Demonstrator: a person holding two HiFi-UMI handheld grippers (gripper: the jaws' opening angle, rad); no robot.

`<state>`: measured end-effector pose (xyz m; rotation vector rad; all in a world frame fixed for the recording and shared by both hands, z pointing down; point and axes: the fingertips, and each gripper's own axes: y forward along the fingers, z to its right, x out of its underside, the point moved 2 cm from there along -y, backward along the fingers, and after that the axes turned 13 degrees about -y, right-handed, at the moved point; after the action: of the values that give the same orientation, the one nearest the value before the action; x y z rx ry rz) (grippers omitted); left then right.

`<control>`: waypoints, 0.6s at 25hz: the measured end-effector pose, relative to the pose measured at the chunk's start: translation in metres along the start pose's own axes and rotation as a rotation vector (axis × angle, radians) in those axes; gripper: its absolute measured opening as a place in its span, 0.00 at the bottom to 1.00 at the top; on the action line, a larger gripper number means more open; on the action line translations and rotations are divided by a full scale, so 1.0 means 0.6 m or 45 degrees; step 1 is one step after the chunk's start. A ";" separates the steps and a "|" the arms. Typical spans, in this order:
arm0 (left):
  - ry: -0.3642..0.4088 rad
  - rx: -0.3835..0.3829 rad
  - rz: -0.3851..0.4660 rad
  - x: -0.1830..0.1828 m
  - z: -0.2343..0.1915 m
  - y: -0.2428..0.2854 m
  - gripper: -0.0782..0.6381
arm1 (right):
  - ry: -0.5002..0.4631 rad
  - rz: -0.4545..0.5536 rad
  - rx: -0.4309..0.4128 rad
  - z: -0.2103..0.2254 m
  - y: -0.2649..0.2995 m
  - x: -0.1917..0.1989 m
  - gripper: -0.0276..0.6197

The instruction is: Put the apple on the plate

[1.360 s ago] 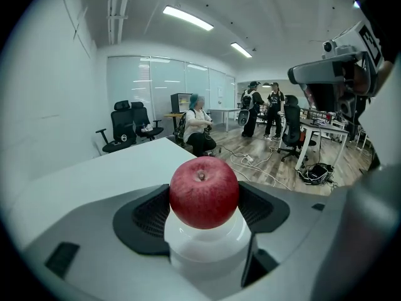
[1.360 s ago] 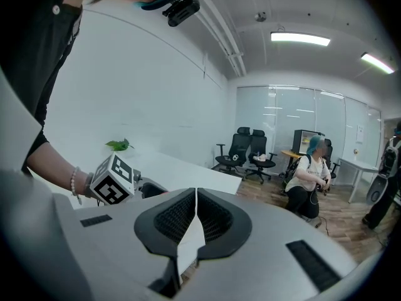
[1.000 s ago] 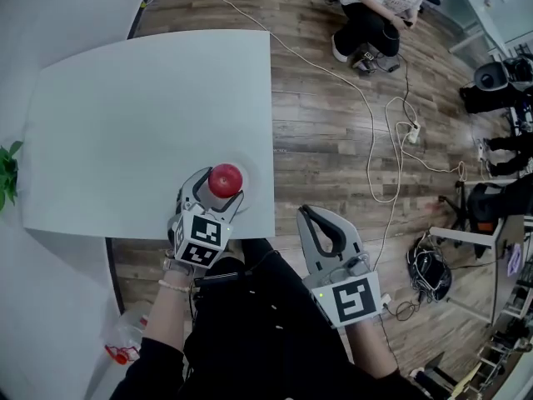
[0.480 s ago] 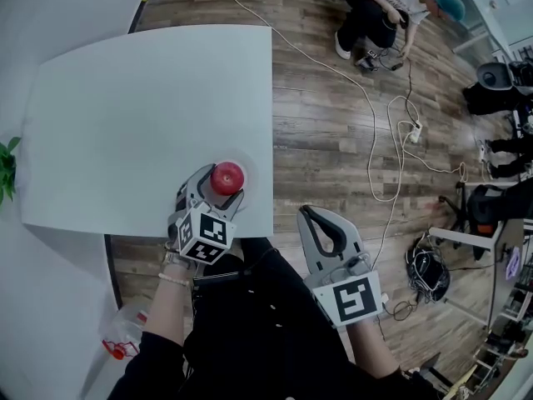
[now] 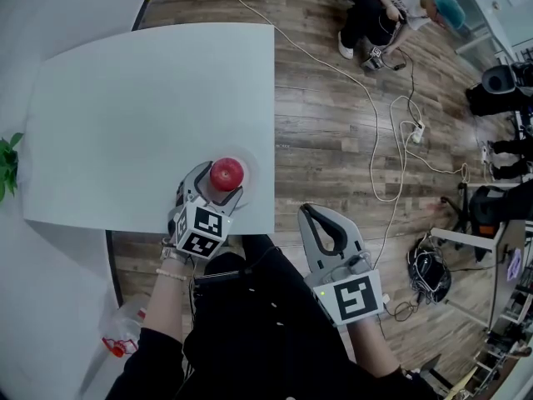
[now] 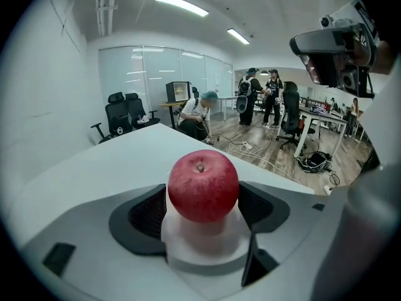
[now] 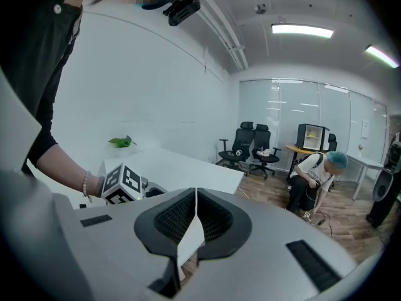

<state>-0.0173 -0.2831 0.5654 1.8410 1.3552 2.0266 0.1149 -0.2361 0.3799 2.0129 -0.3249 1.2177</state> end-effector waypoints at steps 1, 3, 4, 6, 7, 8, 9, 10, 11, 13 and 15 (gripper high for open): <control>-0.005 0.008 0.001 0.000 0.002 -0.002 0.60 | 0.001 0.001 0.001 -0.001 0.000 -0.001 0.11; -0.020 0.018 0.007 0.002 0.007 -0.006 0.60 | 0.009 0.001 0.006 -0.004 -0.003 -0.002 0.11; -0.030 0.022 0.013 0.003 0.010 -0.008 0.60 | 0.012 0.000 0.008 -0.006 -0.005 -0.001 0.11; -0.049 0.028 0.029 0.002 0.014 -0.013 0.60 | 0.014 0.001 0.011 -0.010 -0.009 -0.001 0.11; -0.058 0.028 0.037 0.000 0.014 -0.016 0.60 | 0.015 0.002 0.013 -0.012 -0.010 -0.002 0.11; -0.064 0.028 0.044 -0.002 0.014 -0.020 0.60 | 0.015 0.004 0.014 -0.014 -0.011 -0.003 0.11; -0.069 0.029 0.050 -0.005 0.014 -0.025 0.60 | 0.013 0.007 0.015 -0.017 -0.013 -0.005 0.11; -0.070 0.032 0.057 -0.007 0.014 -0.030 0.60 | 0.012 0.011 0.017 -0.020 -0.014 -0.007 0.11; -0.068 0.038 0.063 -0.010 0.014 -0.036 0.60 | 0.011 0.014 0.019 -0.023 -0.015 -0.009 0.11; -0.058 0.052 0.077 -0.014 0.015 -0.048 0.60 | 0.011 0.019 0.026 -0.031 -0.019 -0.013 0.11; -0.051 0.057 0.095 -0.018 0.013 -0.060 0.60 | 0.010 0.020 0.035 -0.039 -0.022 -0.015 0.11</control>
<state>-0.0249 -0.2633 0.5331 1.9689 1.3523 1.9980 0.1022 -0.2118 0.3723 2.0325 -0.3223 1.2458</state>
